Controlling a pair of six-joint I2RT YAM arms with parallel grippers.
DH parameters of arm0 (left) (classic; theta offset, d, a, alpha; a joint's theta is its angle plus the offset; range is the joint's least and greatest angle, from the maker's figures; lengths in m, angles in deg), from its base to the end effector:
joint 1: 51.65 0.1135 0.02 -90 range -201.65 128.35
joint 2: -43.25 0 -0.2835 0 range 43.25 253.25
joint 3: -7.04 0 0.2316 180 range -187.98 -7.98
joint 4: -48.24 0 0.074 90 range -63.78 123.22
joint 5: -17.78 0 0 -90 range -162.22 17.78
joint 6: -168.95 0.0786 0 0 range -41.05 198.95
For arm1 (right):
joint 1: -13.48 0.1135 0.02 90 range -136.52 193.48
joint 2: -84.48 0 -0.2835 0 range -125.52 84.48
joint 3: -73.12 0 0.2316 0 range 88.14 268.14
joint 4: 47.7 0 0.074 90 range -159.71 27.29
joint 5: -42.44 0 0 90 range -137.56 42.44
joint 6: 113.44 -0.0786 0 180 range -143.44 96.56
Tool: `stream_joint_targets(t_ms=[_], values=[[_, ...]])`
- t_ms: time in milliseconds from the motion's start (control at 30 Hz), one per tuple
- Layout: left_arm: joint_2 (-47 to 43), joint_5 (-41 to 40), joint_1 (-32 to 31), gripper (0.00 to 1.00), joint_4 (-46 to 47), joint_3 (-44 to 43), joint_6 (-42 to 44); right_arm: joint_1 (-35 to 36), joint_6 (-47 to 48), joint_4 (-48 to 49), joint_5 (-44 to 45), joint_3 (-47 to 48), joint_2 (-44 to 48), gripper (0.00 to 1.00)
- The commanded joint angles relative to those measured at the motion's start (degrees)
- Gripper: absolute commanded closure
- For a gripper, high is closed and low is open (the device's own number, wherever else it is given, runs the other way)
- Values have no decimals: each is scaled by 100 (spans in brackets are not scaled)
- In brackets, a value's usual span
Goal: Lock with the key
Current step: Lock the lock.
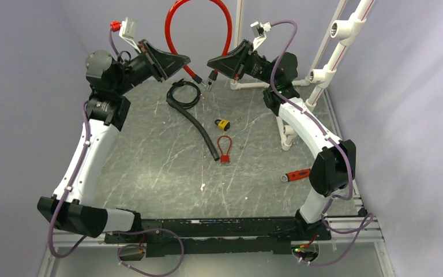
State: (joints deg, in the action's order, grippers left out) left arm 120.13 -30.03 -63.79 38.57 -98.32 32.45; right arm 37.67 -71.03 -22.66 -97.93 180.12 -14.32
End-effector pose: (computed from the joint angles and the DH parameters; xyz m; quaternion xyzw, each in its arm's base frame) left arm 0.2669 -0.1114 0.5427 0.1192 0.6053 -0.5542 0.5589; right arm 0.3368 0.2177 0.4947 -0.2794 0.4971 0.6306 0.5264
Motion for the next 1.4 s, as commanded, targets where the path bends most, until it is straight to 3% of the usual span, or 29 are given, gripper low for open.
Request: stream_joint_targets(t_ms=[0, 200, 400, 1367], values=[[-538, -570, -472, 100, 329, 310, 1957, -6, -815, -1025, 631, 334, 40, 100], [-835, -1190, -870, 100, 672, 793, 2991, -1, -1137, -1555, 1098, -7, 189, 100], [-736, -1436, -1152, 100, 839, 798, 3450, 15, -1396, -1637, 1200, -60, 170, 100], [-563, -1049, -1220, 100, 207, 766, 3419, -107, -2219, -1405, 1216, -416, 93, 100]])
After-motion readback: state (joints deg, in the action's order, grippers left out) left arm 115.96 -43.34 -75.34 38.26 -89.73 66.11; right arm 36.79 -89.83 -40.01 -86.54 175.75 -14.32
